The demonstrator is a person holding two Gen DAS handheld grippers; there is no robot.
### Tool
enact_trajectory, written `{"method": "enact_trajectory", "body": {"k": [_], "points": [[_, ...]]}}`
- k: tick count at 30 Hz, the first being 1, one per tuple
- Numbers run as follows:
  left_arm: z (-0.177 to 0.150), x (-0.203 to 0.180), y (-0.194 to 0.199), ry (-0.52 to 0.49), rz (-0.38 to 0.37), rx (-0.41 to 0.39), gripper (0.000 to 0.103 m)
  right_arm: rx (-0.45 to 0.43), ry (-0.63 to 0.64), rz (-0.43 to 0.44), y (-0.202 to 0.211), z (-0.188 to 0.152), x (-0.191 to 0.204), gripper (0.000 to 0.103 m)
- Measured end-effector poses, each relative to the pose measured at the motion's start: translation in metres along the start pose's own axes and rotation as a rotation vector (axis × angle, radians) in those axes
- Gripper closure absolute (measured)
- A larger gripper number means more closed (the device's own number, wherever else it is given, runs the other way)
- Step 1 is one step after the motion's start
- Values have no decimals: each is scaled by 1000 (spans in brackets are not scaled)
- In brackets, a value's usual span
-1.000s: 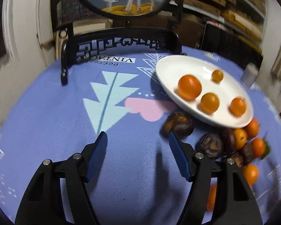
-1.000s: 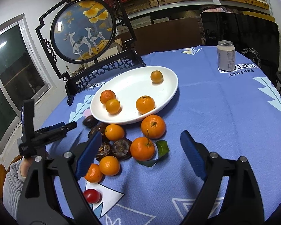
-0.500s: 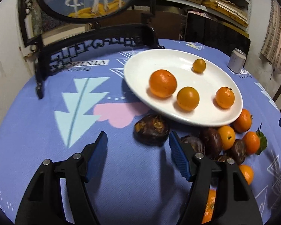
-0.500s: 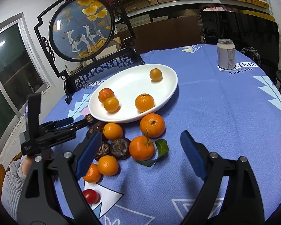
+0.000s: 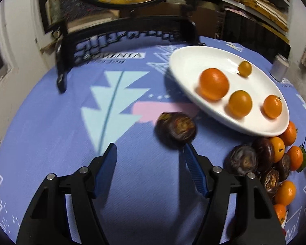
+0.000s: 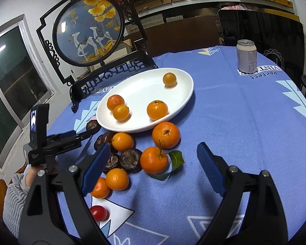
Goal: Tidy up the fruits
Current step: 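Grasp a dark dried date with the left tool while the right tool reaches a stemmed mandarin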
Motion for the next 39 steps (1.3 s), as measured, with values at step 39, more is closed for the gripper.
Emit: {"method": "enact_trajectory", "body": {"k": [39], "points": [[-45, -42, 35, -118, -148, -33, 57, 61, 24, -68, -28, 1, -7, 23]]}}
Point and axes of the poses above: each gripper's, at about its wrist camera, not at the fingertips, and y roughly against the way its jaws point, x to its left, z to its top, the point moved 9 cm from there along -y, roughly the way its jaws point, and after that the axes turned 15 degrees about x, right-handed, at the moved point
